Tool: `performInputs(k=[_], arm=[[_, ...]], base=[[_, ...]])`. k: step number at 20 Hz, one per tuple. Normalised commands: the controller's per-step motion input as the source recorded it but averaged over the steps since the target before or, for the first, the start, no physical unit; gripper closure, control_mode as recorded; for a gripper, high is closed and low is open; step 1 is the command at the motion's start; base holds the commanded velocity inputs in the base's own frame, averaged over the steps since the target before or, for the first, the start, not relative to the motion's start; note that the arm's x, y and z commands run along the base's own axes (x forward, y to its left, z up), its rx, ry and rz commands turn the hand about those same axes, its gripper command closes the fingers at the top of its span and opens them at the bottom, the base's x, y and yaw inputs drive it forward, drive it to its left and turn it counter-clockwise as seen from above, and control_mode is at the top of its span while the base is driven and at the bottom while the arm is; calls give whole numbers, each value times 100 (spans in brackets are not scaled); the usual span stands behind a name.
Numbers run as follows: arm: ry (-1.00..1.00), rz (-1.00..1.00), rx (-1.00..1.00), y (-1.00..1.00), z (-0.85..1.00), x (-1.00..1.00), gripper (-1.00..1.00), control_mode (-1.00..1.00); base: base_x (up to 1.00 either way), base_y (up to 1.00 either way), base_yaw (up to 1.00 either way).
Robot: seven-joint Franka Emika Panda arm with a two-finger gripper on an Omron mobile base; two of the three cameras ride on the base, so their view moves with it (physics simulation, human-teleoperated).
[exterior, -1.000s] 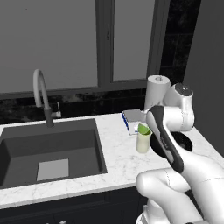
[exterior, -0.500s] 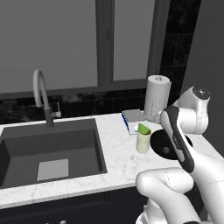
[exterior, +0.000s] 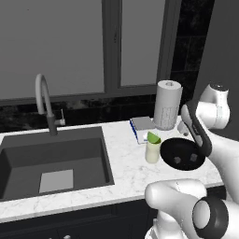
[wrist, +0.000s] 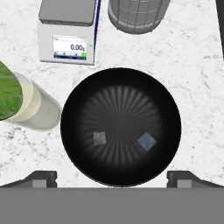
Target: Grab a lemon wedge from the fridge and one ice cube from the ice bowl, and put them in the glass of lemonade.
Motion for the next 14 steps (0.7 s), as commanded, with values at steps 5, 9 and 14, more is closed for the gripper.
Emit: performInputs(k=[5, 9, 14], arm=[[10, 4, -2, 0, -100, 0, -100, -100], [25, 14, -8, 30, -80, 0, -100, -100], [3, 8, 0, 23, -38, 0, -100, -100]], base=[[0, 0, 0], [0, 0, 0], [0, 0, 0]])
